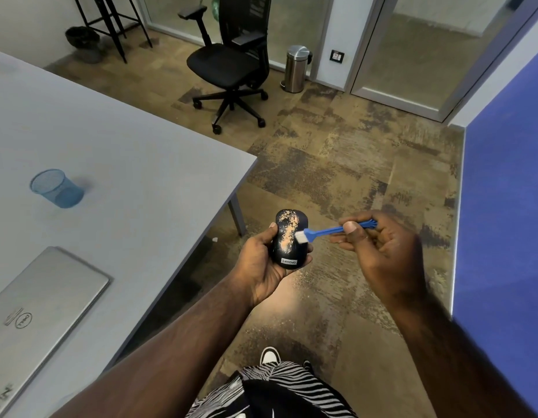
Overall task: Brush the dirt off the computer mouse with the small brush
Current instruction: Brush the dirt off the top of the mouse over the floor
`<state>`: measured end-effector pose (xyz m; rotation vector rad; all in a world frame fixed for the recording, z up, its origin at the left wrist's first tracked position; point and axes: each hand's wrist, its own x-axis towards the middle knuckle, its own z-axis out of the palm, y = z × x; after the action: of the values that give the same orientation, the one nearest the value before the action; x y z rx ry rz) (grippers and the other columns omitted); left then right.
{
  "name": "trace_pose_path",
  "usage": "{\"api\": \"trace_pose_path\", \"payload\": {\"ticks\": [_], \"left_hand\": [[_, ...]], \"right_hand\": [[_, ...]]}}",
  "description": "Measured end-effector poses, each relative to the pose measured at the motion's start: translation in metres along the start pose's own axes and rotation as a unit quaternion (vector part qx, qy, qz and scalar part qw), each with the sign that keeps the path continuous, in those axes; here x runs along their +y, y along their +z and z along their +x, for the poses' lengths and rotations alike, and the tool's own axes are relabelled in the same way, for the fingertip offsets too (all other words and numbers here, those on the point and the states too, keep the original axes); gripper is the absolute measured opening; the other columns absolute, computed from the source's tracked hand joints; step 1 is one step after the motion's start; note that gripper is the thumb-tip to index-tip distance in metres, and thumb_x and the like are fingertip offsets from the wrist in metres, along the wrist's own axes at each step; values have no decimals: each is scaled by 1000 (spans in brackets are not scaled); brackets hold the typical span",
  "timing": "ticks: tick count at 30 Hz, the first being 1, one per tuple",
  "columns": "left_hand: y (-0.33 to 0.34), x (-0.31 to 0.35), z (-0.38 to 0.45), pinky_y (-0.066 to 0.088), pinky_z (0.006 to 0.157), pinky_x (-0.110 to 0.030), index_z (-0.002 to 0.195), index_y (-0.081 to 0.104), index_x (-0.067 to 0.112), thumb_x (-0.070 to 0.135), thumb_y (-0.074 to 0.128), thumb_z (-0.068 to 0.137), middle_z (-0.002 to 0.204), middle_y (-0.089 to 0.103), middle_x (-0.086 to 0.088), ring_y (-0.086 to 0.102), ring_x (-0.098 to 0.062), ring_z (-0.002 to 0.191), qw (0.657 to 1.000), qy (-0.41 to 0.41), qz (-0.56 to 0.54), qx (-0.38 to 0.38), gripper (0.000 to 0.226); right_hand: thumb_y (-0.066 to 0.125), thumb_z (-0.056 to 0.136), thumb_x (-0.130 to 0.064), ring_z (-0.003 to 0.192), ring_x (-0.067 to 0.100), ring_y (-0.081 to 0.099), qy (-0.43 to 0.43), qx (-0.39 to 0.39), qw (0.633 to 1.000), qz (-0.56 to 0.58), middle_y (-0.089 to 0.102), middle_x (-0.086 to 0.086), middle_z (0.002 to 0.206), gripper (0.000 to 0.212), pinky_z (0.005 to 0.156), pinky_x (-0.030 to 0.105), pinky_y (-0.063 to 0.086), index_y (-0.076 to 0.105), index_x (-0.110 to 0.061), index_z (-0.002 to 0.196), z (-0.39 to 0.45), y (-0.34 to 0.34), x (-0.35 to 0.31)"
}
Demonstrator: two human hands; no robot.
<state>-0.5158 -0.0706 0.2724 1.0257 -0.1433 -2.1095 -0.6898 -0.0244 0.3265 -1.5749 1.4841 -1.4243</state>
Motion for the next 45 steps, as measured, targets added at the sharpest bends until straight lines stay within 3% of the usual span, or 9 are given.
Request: {"api": "trace_pose_path", "payload": {"ticks": [3,10,13,21,25,32,37,42,45], "left_hand": [[3,-1,3,57,77,-45,115,57,1,33,37,101,123,62,-24,64,-35,97,1000,6,-11,13,40],[8,-5,5,47,93,-48,124,54,-1,34,34,102,129,58,-25,63,-33,95,1000,7,-17,5,46],[11,-5,3,54,81,-45,118,57,2,33,33,102,130,58,-23,65,-32,94,1000,9,-17,0,43],[13,-4,0,49,88,-48,110,59,-1,33,33,102,104,65,-26,63,-36,89,1000,8,-3,4,44],[13,-5,-3,53,82,-46,110,58,-1,33,32,102,103,65,-26,64,-35,88,1000,3,2,1,43],[13,-3,-4,57,78,-46,113,57,-1,33,34,102,111,64,-25,64,-37,87,1000,9,-14,5,42],[13,-4,-5,56,78,-45,119,55,-2,33,33,102,108,65,-27,64,-37,89,1000,1,-9,3,45],[13,-5,-7,54,81,-46,117,55,-3,34,33,102,111,62,-29,63,-37,91,1000,0,-4,5,46],[12,-4,-7,52,84,-47,113,56,-2,34,33,102,109,63,-29,63,-38,91,1000,2,-5,5,44]], "right_hand": [[59,90,-31,70,19,75,-5,-28,999,-40,75,-10,78,11,62,43,61,69,-32,93,-14,8,1],[63,88,-16,61,-13,57,-52,-32,986,-158,71,-14,74,13,57,0,37,73,-20,97,-29,19,5],[62,88,-16,53,-14,50,-58,1,980,-193,60,-20,66,13,52,-1,30,73,-17,94,-24,17,8],[59,92,-21,56,-1,61,-49,71,975,-204,73,-8,76,14,49,10,44,72,-19,97,1,7,19],[62,95,-12,53,-11,56,-25,80,967,-242,75,-4,81,13,50,0,35,72,-13,102,12,0,28],[58,91,-28,74,-1,73,-17,42,995,-91,72,-23,76,12,63,24,61,68,-34,96,3,-3,16],[61,95,-10,76,6,75,18,69,987,-141,72,-12,76,12,68,43,63,71,-15,99,9,0,29],[59,92,-27,74,-1,73,-6,71,991,-115,67,-26,74,12,65,32,63,67,-35,98,10,-4,24],[61,93,-20,74,0,73,-8,59,989,-134,67,-24,75,12,64,35,63,69,-29,96,9,-3,25]]}}
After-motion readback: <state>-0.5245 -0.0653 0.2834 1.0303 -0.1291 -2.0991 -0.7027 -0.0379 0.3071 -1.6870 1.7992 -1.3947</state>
